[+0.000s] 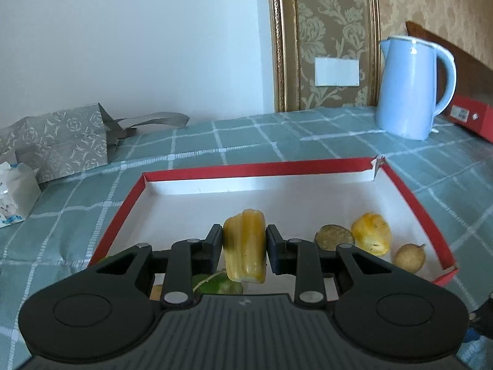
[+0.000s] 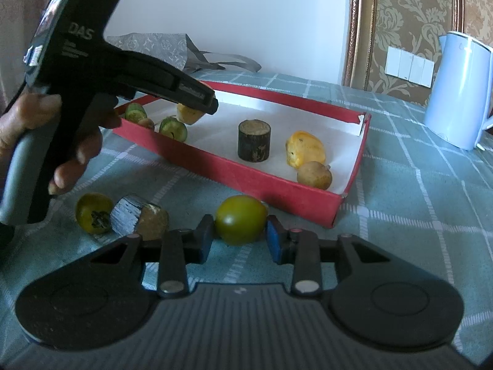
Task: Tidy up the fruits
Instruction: 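Carry the yellow pepper into the red tray and open the left tool while the right tool holds the tomato, then withdraw the open left tool from the tray while the right tool holds the tomato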
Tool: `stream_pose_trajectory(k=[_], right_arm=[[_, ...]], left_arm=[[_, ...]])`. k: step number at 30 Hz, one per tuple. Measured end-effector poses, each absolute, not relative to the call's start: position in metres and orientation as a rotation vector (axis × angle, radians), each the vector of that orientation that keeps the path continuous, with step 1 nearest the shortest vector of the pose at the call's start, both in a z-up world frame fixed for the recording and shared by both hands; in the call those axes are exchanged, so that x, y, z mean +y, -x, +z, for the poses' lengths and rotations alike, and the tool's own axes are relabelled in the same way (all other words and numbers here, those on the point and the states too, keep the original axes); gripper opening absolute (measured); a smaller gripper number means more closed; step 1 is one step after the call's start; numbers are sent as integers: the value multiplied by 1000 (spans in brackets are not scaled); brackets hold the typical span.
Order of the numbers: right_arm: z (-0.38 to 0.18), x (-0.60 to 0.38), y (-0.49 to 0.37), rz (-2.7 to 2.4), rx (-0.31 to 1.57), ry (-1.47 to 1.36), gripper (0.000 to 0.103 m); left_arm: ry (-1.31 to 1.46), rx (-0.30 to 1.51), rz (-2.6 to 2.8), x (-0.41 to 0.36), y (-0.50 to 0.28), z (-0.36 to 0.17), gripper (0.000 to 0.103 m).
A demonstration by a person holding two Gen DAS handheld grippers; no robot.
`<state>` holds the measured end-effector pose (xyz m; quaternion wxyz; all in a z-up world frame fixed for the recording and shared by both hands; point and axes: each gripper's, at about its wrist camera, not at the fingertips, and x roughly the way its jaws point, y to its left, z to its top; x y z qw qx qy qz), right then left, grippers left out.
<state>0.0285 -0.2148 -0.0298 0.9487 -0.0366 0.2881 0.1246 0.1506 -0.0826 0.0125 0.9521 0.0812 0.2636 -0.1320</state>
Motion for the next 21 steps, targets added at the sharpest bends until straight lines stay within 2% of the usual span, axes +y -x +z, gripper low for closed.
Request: stream_pose_trajectory(k=[2, 3, 4, 6, 10, 21], right_arm=[[-30, -215, -29, 254, 587, 73, 35], [-30, -215, -29, 254, 587, 74, 35], [-30, -215, -29, 254, 587, 73, 35], [-30, -214, -29, 254, 588, 73, 35], [-30, -214, -29, 254, 588, 77, 36], [-30, -216, -30, 258, 588, 65, 35]], left_arm=[[-167, 538, -263, -81, -150, 11, 30], [-166, 537, -261, -78, -148, 11, 37], [-158, 529, -254, -74, -146, 12, 54], [-122, 493, -238, -65, -141, 14, 75], [-86, 452, -256, -56, -134, 21, 82], [-94, 430, -206, -29, -98, 13, 83]])
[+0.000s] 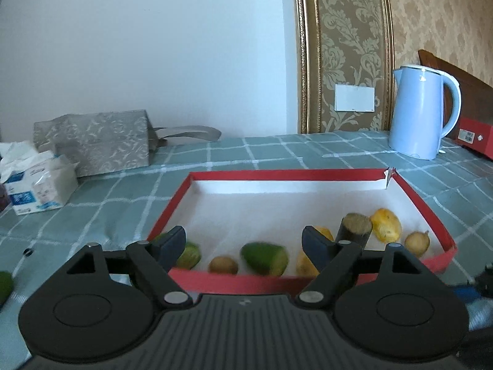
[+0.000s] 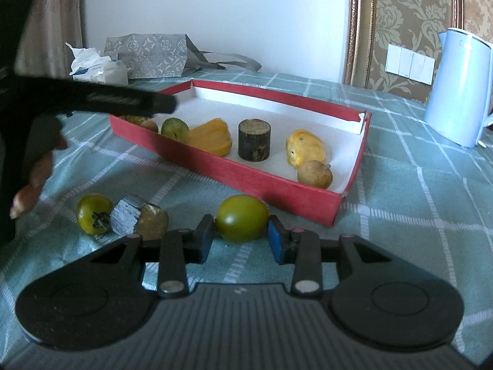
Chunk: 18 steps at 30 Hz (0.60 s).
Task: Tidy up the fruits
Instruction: 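Withdraw the open left tool from the tray while the right tool holds the tomato, then carry the green tomato into the red tray and open the right tool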
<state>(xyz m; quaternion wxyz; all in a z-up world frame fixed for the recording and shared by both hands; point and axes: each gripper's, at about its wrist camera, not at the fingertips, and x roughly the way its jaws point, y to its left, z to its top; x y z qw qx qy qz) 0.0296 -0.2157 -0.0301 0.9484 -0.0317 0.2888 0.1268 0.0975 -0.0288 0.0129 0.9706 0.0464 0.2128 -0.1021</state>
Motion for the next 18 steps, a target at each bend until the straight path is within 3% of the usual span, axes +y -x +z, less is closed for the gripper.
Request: stream_pose_trajectory(k=[18], right_arm=[[-11, -227, -10, 256, 460, 7, 34]], left_arm=[[-52, 477, -192, 9, -66, 4, 83]])
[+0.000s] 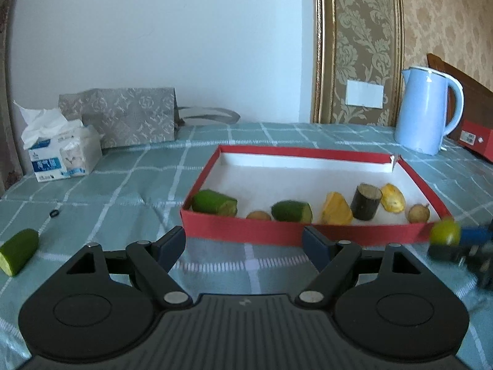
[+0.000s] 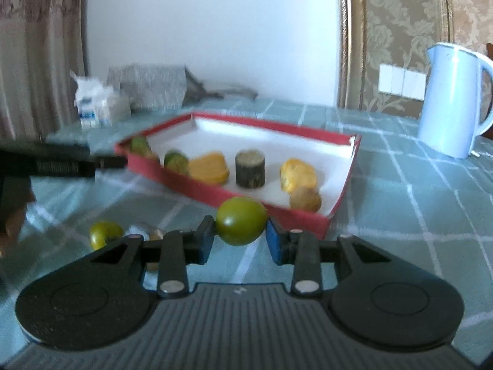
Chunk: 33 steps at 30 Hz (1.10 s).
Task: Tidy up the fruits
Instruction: 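Carry the green tomato into the red tray and open the right tool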
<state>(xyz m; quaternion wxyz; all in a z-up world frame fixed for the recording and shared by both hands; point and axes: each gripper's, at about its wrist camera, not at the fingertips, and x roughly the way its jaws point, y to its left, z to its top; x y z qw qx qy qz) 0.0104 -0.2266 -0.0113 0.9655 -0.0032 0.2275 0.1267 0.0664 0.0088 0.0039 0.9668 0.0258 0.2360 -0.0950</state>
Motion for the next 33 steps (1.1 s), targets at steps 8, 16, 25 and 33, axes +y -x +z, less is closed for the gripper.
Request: stream_pose_trajectory(k=[8, 16, 25, 33], right_arm=[[15, -242, -39, 141, 408, 25, 34], [8, -242, -87, 103, 482, 34, 34], [7, -239, -82, 59, 423, 35, 70], [9, -248, -53, 70, 375, -26, 78]], left_arm=[[-85, 488, -191, 5, -66, 0, 83], [-81, 517, -177, 5, -72, -3, 83], [-71, 533, -168, 8, -75, -4, 83], [-59, 529, -154, 13, -72, -3, 83]])
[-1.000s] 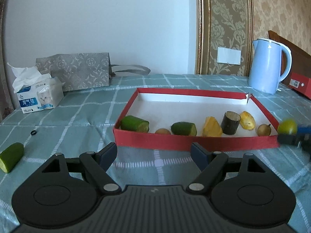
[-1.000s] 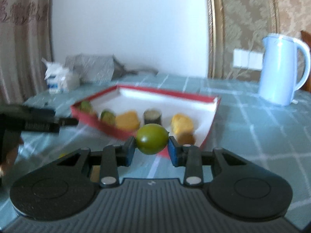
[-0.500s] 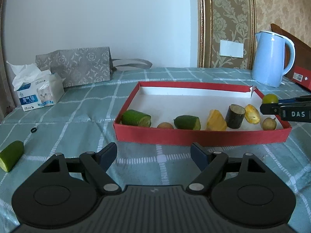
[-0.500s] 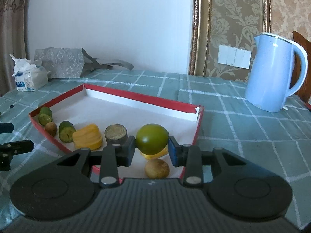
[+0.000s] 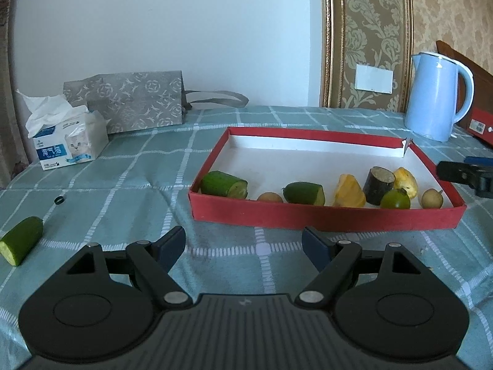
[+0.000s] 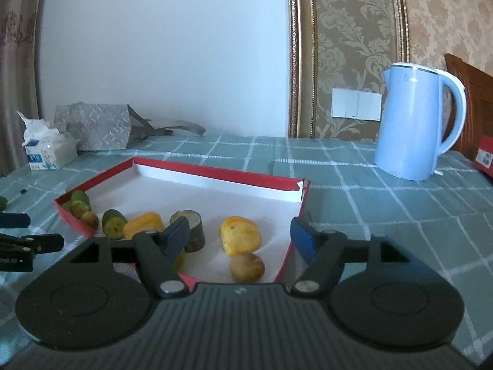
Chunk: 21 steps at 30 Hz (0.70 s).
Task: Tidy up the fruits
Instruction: 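Carry the green tomato into the red tray and open the right tool, then move the open left tool toward the green round fruit on the table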
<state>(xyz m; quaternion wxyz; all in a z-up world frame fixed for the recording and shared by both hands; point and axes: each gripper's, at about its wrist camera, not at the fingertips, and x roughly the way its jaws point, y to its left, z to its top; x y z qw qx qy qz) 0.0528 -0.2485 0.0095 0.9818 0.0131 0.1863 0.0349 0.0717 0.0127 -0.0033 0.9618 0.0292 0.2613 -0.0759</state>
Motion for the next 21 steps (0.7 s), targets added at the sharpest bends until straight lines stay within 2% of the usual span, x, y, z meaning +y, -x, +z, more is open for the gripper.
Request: stream_pose_trajectory(k=[1, 3, 4, 12, 21], right_arm=[[10, -250, -49, 69, 368, -39, 81], [10, -255, -41, 76, 352, -76, 96], [10, -258, -38, 71, 344, -94, 98], [1, -272, -28, 105, 393, -186, 99], [-11, -248, -15, 127, 436, -60, 99]], left_arm=[[-55, 531, -152, 14, -70, -3, 83], [-55, 533, -147, 15, -68, -4, 83], [-56, 534, -146, 16, -66, -4, 83], [-46, 536, -156, 19, -56, -6, 83], [-66, 498, -258, 9, -32, -2, 83]])
